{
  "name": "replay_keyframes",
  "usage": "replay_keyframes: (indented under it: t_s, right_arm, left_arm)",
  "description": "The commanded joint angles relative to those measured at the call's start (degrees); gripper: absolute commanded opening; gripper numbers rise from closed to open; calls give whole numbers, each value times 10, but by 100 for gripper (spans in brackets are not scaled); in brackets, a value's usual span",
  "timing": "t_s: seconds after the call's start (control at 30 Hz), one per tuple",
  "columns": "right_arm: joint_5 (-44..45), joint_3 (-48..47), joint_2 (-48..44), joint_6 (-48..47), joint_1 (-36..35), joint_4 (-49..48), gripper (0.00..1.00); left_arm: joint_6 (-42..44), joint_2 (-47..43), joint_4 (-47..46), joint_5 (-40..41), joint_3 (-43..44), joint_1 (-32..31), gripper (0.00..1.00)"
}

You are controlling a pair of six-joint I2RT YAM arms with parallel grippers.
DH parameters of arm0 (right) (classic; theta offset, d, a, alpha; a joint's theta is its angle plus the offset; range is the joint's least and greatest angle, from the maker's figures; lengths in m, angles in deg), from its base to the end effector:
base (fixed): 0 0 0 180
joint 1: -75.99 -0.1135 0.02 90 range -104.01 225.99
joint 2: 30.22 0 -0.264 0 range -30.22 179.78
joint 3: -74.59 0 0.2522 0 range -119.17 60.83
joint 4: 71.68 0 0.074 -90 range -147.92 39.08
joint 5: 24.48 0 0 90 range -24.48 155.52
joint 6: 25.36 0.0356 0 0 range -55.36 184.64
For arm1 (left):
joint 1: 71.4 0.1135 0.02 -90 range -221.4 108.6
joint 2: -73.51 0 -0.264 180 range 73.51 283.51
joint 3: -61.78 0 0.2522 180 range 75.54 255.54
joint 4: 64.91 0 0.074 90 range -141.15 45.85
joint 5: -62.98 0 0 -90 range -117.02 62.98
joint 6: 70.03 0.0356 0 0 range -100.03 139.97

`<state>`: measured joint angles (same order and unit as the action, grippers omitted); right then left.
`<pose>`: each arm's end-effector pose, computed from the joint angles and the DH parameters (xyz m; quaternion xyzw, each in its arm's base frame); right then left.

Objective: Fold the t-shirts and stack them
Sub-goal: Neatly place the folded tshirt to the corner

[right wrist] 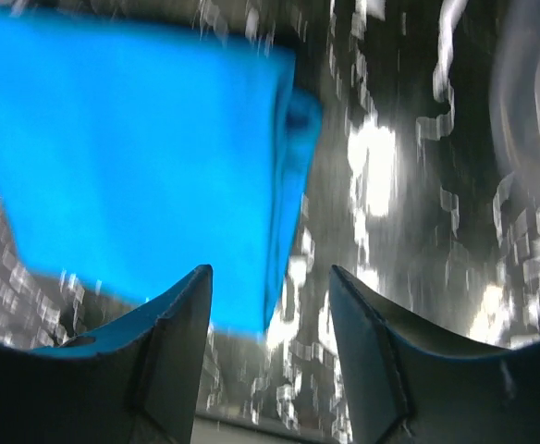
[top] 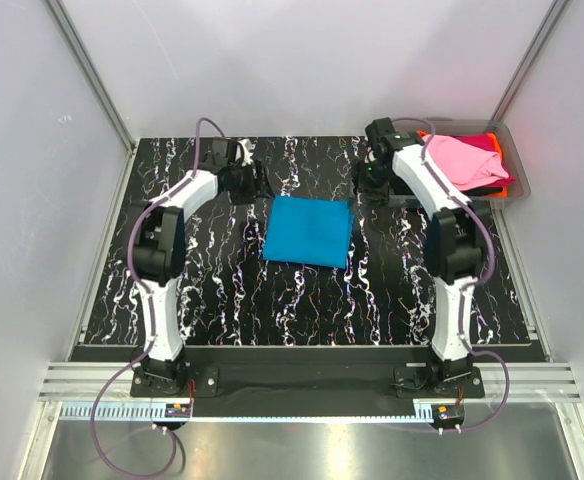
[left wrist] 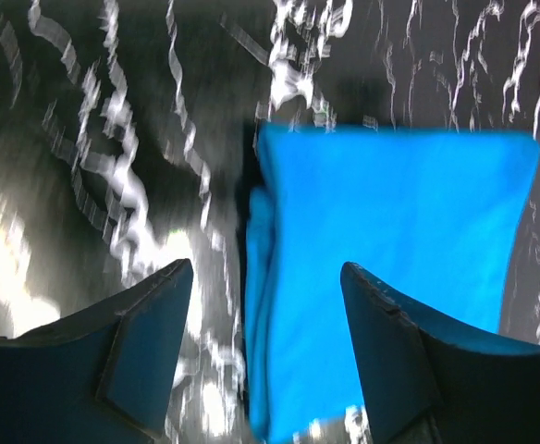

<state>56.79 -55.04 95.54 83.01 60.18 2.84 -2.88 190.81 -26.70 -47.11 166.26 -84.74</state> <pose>0.4431 0.1311 0.2417 0.0092 0.9830 0.1210 0.1381 0.4395 -0.1168 0.2086 -0.0190 0.9299 -0.2583 0.2611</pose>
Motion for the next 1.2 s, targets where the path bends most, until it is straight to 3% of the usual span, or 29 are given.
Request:
replay_keyframes:
  t_s: [0.0, 0.3, 0.53, 0.67, 0.7, 0.8, 1.03, 1.17]
  right_arm:
    - [-22, 46, -132, -1, -4, 3, 61]
    - [-44, 200, -292, 4, -4, -20, 63]
    - [-65, 263, -348, 4, -3, -34, 64]
    - [-66, 282, -364, 3, -4, -38, 64]
    - [-67, 285, -366, 1, -4, -40, 64]
    - [-67, 304, -382, 0, -4, -39, 65]
    - [-85, 354, -417, 7, -4, -37, 67]
    - [-98, 367, -423, 18, -4, -28, 70]
  left_arm:
    - [11, 52, -58, -38, 56, -12, 70]
    - [3, 94, -98, -3, 40, -41, 69]
    - [-40, 92, -99, -6, -8, -48, 54]
    - [-39, 91, -99, -6, -13, -48, 33]
    - [-35, 88, -95, 1, -8, -48, 20]
    - [-8, 73, -67, 53, 8, -48, 0]
    - [107, 58, 72, 192, 68, -24, 0]
    - [173, 50, 96, 282, 87, 9, 0]
